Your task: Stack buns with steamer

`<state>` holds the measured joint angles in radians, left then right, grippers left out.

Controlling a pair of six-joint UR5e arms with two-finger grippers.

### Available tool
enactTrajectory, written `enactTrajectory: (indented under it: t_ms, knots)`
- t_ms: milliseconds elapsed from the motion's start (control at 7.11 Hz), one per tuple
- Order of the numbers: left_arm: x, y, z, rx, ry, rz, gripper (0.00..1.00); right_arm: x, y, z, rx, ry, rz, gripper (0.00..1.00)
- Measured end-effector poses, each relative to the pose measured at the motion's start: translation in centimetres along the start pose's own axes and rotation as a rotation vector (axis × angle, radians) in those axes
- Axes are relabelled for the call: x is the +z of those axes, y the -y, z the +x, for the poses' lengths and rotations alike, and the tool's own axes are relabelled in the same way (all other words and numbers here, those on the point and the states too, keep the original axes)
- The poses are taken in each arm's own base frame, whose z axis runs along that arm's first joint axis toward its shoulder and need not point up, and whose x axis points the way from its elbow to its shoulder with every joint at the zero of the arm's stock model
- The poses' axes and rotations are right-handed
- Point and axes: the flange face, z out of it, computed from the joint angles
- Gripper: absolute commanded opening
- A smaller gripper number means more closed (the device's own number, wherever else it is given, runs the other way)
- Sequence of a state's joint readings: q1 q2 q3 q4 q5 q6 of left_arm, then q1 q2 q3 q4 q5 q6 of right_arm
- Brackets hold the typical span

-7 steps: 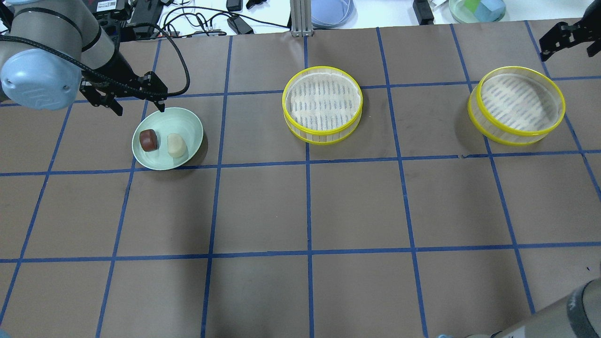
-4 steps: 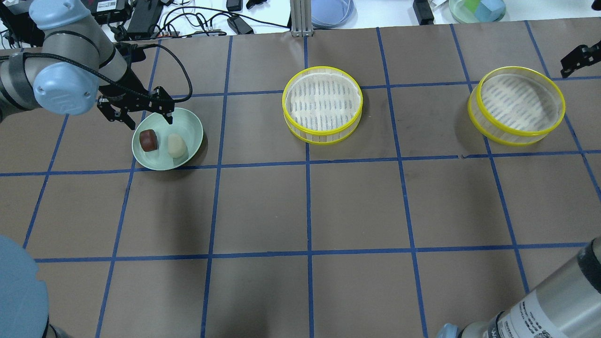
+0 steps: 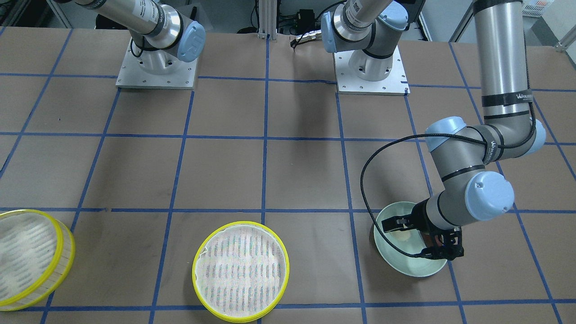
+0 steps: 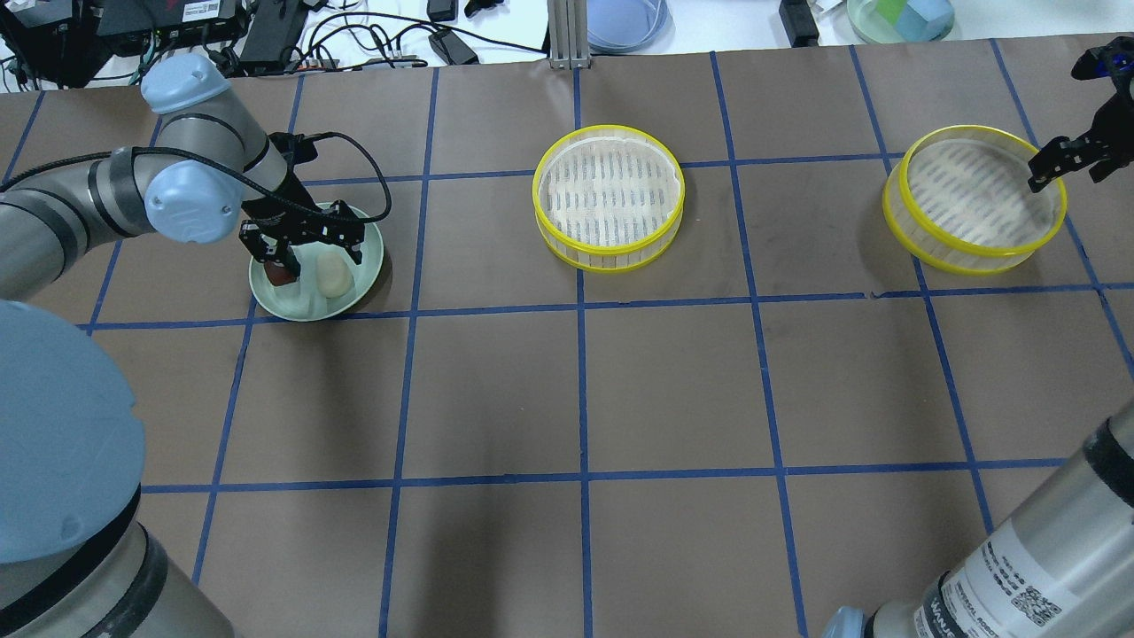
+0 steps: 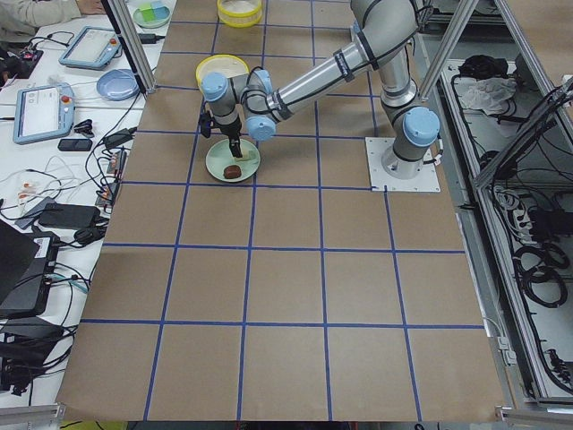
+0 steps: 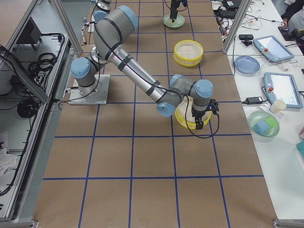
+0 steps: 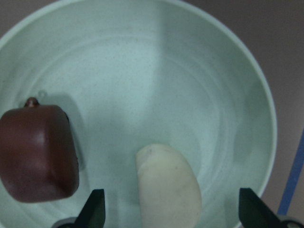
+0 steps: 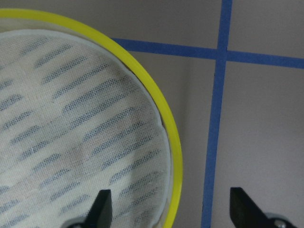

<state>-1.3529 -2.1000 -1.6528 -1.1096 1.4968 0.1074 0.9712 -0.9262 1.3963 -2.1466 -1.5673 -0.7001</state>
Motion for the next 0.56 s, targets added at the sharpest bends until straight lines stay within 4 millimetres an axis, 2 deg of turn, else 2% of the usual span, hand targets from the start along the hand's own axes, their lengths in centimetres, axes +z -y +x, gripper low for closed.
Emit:
enactTrajectory:
  t_ms: [141,281,562]
  knots:
    - [0.9,0.3,-0.1,0.003,0.000,-0.007,0.00,0.7,-0.1,0.0,-0.007,0.003,-0.011,0.68]
    - [1.0,0.6,-0.3,0.007,0.003,-0.005,0.00,1.2,-0.2,0.0,-0.015,0.004,-0.019,0.60]
    - [-0.4,0.9,-0.3,-0.002,0.012,0.050,0.00,1.9,-0.4,0.1,-0.016,0.002,-0.036,0.25]
